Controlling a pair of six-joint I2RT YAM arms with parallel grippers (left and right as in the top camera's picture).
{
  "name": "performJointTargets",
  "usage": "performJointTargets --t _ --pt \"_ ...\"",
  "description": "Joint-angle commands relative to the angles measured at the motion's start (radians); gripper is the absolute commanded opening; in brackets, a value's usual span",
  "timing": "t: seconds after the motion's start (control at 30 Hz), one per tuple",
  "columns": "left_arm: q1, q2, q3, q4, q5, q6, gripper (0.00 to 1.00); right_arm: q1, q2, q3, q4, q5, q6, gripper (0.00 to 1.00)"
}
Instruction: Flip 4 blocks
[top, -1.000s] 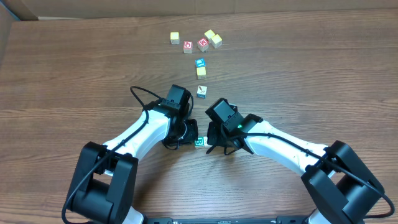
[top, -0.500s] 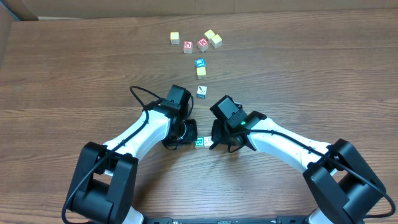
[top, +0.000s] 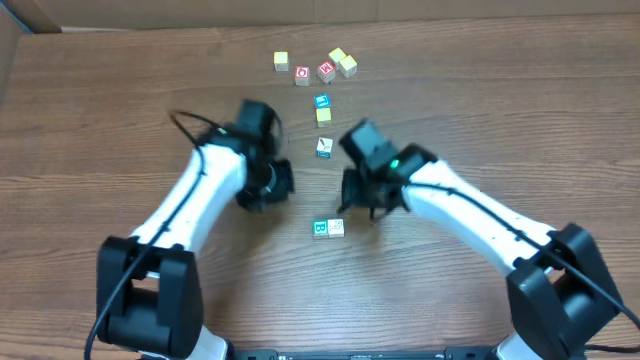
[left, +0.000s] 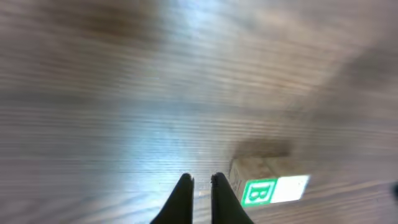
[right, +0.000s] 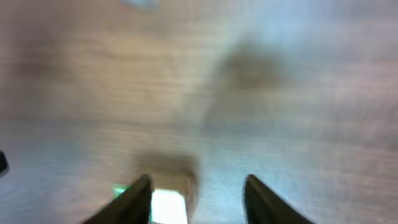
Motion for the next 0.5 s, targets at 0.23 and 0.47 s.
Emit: performJointTargets --t 0.23,0.47 --pt "0.219 0.007 0.143 -0.087 -0.143 0.07 1.0 -0.064 0.018 0.078 0.153 0.017 -0.022 0.69" --pt "0.278 0.007 0.142 -0.086 -0.145 0.069 1.0 -0.05 0.077 0.078 0.281 0.05 -0.021 0.78"
